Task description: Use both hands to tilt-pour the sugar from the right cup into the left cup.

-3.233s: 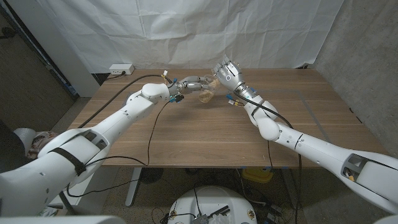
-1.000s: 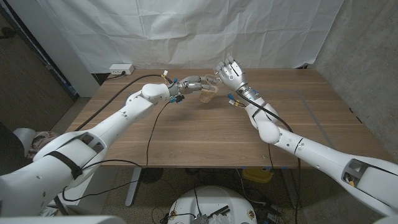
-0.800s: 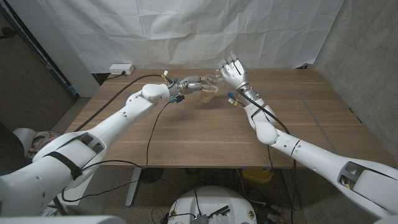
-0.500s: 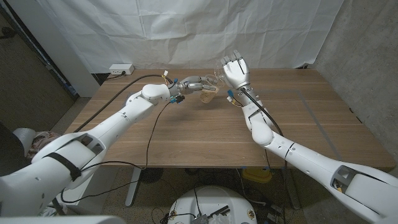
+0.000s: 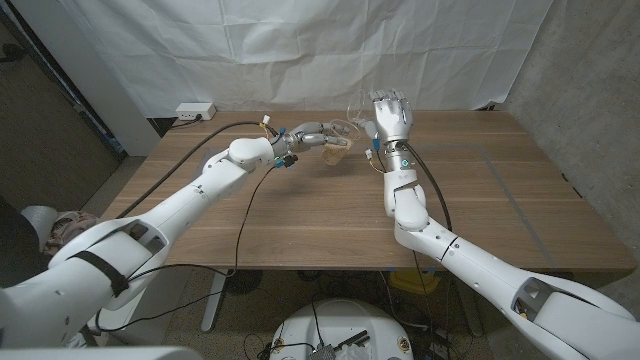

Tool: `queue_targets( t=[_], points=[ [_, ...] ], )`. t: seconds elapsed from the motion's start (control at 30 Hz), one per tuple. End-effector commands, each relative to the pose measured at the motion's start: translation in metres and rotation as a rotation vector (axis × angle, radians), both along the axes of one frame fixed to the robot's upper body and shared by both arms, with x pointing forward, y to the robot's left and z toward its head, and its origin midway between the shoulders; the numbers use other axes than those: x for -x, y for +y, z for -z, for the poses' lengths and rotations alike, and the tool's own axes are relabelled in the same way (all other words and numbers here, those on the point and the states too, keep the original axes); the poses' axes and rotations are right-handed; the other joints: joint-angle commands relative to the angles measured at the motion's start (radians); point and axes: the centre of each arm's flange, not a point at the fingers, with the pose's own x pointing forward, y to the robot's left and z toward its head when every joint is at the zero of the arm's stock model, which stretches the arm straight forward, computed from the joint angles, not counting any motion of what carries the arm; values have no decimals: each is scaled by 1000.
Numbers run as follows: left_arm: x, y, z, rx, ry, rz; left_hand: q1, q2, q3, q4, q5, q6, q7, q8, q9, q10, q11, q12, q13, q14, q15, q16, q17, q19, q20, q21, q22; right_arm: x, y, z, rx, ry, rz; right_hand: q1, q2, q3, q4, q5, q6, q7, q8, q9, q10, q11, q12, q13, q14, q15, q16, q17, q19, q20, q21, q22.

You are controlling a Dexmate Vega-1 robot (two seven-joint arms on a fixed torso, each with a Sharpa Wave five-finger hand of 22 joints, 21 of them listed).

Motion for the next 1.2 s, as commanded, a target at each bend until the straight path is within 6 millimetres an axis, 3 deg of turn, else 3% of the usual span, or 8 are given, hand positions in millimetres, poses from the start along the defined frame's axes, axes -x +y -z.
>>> queue_targets(
  t=[0.03, 0.27, 0.57, 1.2],
  points=[
    [7, -1, 6, 48, -63, -30, 10, 9, 8, 0, 5, 15, -11, 7, 5, 9, 0, -6, 0, 8, -61, -3, 3, -2, -4, 7, 2, -4, -7, 13, -273, 102, -164, 5, 11, 0, 6, 2, 79, -67, 5, 4, 3, 6, -5, 3, 7, -155, -2, 5, 8, -31, 8, -1],
    [13, 0, 14, 112, -97, -63, 12, 3, 7, -1, 5, 47, 10, 10, 0, 30, 8, 0, -3, 20, -61, 1, 2, 2, -4, 10, 1, -7, -13, 16, -400, 169, -250, 6, 14, 1, 8, 3, 73, -58, 3, 5, 0, 15, -8, 4, 6, -153, -6, 7, 6, -27, 6, -1],
    [24, 1, 34, 269, -157, -142, 16, -10, 2, -3, 4, 65, -3, 6, -10, 50, -12, 3, -9, 42, -76, 9, 1, 23, -17, 19, 1, -8, -19, 21, -538, 208, -354, 8, 17, 1, 12, 5, 66, -46, 0, 6, -6, 29, -11, 7, 2, -150, -13, 8, 0, -24, 4, -1],
    [39, -7, 72, 447, -128, -248, 24, -9, 2, -2, 5, 43, 1, -15, -20, 37, -10, -7, -15, 37, -70, 9, 2, 24, -16, 20, 0, -3, -19, 47, -800, 199, -535, 10, 23, 4, 17, 11, 46, -25, -8, 11, -19, 49, -16, 13, -3, -145, -16, 16, -5, -16, 0, 0]
  ],
)
